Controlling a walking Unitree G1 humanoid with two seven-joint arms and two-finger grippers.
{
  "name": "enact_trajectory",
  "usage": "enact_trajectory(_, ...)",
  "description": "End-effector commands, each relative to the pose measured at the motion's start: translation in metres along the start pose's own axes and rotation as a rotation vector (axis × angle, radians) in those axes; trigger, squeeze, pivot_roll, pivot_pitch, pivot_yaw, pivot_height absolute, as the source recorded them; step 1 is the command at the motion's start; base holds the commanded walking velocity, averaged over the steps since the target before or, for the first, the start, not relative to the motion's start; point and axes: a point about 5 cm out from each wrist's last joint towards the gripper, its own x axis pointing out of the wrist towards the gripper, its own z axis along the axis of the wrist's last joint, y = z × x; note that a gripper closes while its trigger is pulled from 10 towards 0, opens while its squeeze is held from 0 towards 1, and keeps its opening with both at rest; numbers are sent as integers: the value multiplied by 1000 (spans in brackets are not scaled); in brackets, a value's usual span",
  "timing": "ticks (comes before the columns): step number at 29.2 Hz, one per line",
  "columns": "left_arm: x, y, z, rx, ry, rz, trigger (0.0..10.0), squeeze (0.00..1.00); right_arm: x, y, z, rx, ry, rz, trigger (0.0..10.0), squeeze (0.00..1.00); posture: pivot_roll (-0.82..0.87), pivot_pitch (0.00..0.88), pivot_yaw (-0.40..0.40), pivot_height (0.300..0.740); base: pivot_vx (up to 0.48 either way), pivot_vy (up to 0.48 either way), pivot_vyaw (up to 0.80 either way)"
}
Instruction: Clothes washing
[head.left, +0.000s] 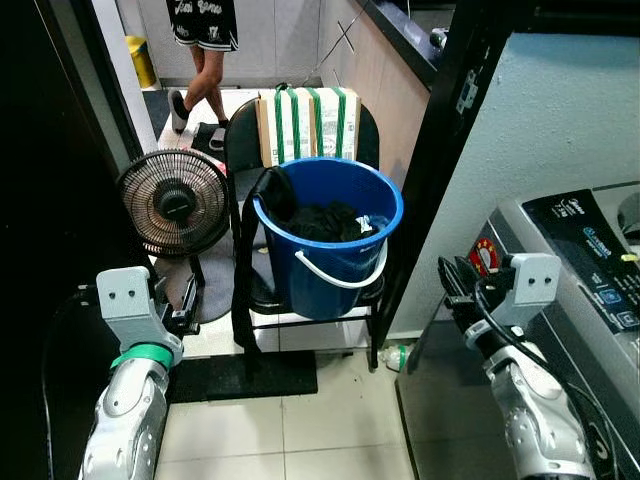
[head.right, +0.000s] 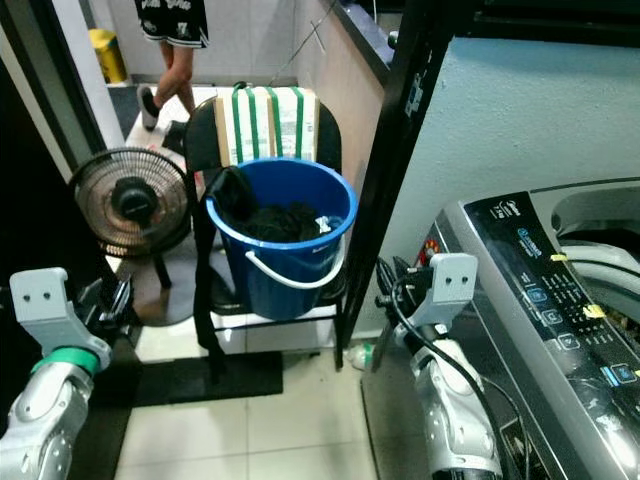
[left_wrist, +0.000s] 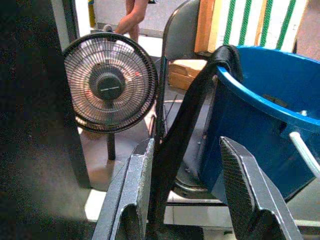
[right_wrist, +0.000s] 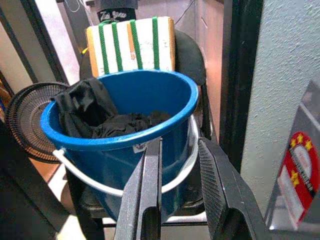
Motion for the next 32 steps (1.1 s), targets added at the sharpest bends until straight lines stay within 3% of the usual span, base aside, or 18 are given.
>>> enact_trajectory(1, 0, 0, -4, -10, 3, 25, 10000, 0, 3, -3, -1, 16, 33, 9, 10000, 0, 59, 31, -24, 740, 0, 0, 0)
enact_trajectory(8, 2, 0, -2, -17, -15, 28, 10000, 0, 6, 1, 3, 14, 33, 45, 10000, 0, 50, 34, -28, 740, 0, 0, 0)
enact_trajectory(16, 4, -4, -3, -21, 2, -11, 10000, 0, 3, 6, 1, 77, 21, 61, 10000, 0, 11, 33, 11, 740, 0, 0, 0)
enact_trajectory(20, 7, -3, -2, -14, 3, -3, 10000, 0, 7, 9, 4, 4, 1, 66, 10000, 0, 8, 27, 14, 740, 0, 0, 0)
enact_trajectory(32, 8, -5, -2, 17, -4, -2, 10000, 0, 16, 18, 5, 19, 15, 93, 10000, 0, 32, 21, 19, 740, 0, 0, 0)
